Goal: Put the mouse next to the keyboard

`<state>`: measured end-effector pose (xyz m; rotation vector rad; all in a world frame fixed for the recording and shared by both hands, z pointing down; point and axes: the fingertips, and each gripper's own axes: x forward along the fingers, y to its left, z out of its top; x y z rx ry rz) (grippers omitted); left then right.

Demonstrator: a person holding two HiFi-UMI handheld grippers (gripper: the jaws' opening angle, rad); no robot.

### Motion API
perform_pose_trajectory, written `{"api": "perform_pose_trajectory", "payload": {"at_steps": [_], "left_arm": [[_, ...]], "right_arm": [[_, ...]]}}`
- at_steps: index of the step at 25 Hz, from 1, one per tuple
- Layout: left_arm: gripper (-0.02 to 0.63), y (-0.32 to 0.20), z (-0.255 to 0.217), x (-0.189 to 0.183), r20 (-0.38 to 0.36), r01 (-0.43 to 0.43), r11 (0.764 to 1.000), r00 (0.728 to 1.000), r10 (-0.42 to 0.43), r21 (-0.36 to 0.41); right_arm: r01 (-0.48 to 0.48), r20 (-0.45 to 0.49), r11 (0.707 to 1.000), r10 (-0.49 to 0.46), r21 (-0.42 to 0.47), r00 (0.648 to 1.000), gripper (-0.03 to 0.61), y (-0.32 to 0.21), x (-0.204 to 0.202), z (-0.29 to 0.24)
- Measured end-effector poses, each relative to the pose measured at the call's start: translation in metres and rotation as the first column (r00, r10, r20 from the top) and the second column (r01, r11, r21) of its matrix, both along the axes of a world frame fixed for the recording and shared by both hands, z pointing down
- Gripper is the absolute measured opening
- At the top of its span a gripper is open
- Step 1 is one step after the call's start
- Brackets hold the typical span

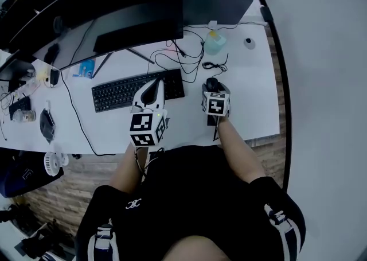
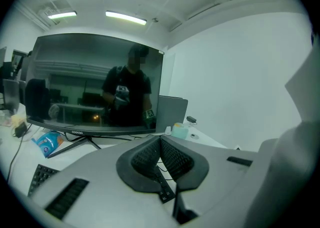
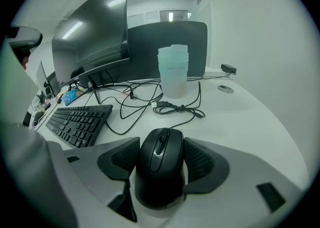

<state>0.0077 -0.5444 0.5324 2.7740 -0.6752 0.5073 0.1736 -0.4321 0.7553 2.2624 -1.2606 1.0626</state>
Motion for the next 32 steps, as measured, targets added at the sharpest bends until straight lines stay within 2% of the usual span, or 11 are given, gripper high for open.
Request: {"api": "perform_pose_trajectory", "payload": {"at_steps": [5,10,14,16,19,25,29,32], "left_arm": [[0.012,0.005,-0.004,0.0,-0.004,0.017,1.0,1.0,-0.017,0.005],[0.012,0.015,-0.012,0.005,-0.013,0.026,1.0,1.0,-0.026,0.016],[0.012,0.029,-0.021,0.012,-0.025,0.028,0.999,0.999,-0.027,0.027],[0.012,0.036,-0.024,0.017,-0.032,0.027,0.999,0.999,-0.026,0.033],[0.012,0.048,-0.031,0.025,-0.041,0.022,0.999,0.999,-0.02,0.041],[0.012,0.069,-0.05,0.042,-0.071,0.006,0.998,0.998,-0.001,0.07],[0.012,0.078,-0.062,0.047,-0.086,0.006,0.996,0.996,0.002,0.09],[0.012,0.08,-0.067,0.047,-0.091,0.017,0.995,0.996,-0.007,0.101]], "right_arm": [[0.005,-0.046,1.0,-0.004,0.02,0.999,0.305,0.002,0.008,-0.009],[0.02,-0.092,0.991,-0.008,0.132,0.996,0.298,0.001,0.015,-0.048],[0.036,-0.138,0.969,-0.002,0.244,0.99,0.229,0.008,0.024,-0.099],[0.043,-0.186,0.952,0.015,0.304,0.983,0.166,0.014,0.031,-0.13],[0.064,-0.259,0.919,0.042,0.389,0.965,0.015,0.026,0.037,-0.18],[0.177,-0.367,0.837,0.03,0.518,0.93,0.014,0.045,0.034,-0.27],[0.231,-0.393,0.776,0.025,0.587,0.919,0.012,0.059,0.029,-0.309],[0.227,-0.397,0.764,0.042,0.604,0.917,0.012,0.065,0.03,-0.318]]}}
